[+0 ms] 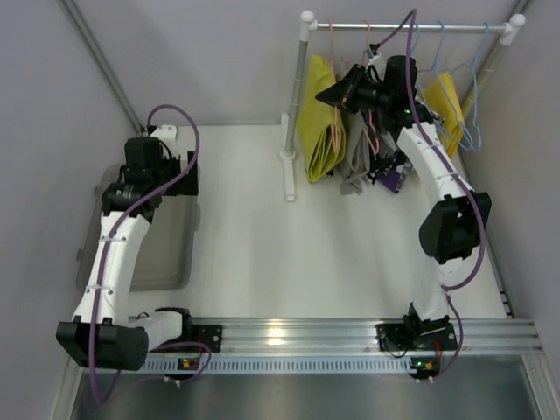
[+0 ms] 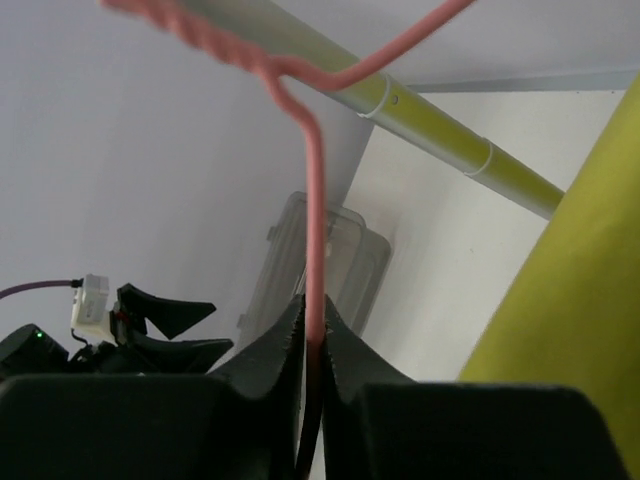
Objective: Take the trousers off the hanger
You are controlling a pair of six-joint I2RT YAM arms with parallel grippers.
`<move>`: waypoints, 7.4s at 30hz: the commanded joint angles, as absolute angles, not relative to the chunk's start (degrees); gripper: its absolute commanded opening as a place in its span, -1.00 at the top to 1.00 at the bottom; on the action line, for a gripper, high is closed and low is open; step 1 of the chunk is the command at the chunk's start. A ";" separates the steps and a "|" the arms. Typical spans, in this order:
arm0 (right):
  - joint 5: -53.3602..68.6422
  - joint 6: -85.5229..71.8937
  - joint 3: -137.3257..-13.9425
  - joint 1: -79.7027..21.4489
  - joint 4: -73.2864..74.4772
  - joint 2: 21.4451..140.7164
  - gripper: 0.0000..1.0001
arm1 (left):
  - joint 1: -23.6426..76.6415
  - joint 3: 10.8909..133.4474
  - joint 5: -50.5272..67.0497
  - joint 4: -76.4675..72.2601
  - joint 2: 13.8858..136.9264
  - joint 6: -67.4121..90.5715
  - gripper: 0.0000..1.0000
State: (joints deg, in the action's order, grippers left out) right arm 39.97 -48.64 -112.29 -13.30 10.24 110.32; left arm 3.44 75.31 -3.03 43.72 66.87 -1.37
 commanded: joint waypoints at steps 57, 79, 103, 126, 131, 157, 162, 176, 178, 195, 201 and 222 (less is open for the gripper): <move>37.18 -67.25 -97.38 -12.65 -8.80 77.71 1.00 | 41.91 65.03 -5.88 -6.14 64.33 -12.66 -0.92; 33.92 -70.40 -94.22 -16.17 -9.93 74.97 1.00 | 56.87 73.04 -11.42 -34.71 82.09 -6.86 -0.68; 35.60 -72.77 -96.68 -16.87 -11.34 75.76 1.00 | 54.76 78.92 -16.61 -38.50 92.55 -10.99 -0.20; 35.07 -70.75 -97.12 -16.96 -9.93 76.20 1.00 | 53.09 72.42 -12.66 -36.91 86.40 -8.26 -0.41; 35.16 -70.84 -96.94 -16.96 -10.11 76.46 1.00 | 53.09 73.04 -12.04 -37.09 86.48 -8.61 -0.42; 35.95 -73.04 -97.21 -17.75 -10.81 75.59 1.00 | 52.91 81.21 -19.77 -41.65 97.46 -16.17 -0.36; 36.04 -72.51 -96.59 -17.75 -9.32 74.80 1.00 | 52.73 81.74 -18.46 -44.91 98.70 -18.10 -0.19; 35.07 -64.10 -87.54 -16.09 -4.14 72.25 1.00 | 50.63 82.17 -14.42 -32.45 87.20 -11.70 1.00; 34.46 -61.27 -85.71 -16.08 -2.21 71.46 1.00 | 50.54 83.31 -12.84 -27.63 84.13 -9.24 1.00; 24.88 -41.05 -77.35 -16.35 13.62 72.16 1.00 | 50.54 100.36 -8.79 -14.32 76.64 -2.11 1.00; 22.94 -36.13 -74.10 -17.40 14.41 73.21 1.00 | 50.54 105.72 -9.84 -16.17 77.25 -5.26 1.00; 21.27 -28.04 -73.21 -24.52 15.47 73.74 1.00 | 40.97 109.85 -27.85 -18.12 66.63 -25.32 1.00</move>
State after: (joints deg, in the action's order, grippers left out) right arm 22.17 -30.50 -72.36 -22.59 15.90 73.89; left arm 45.58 107.28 -24.60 -7.40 72.53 -23.16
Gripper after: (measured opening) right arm 0.009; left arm 0.084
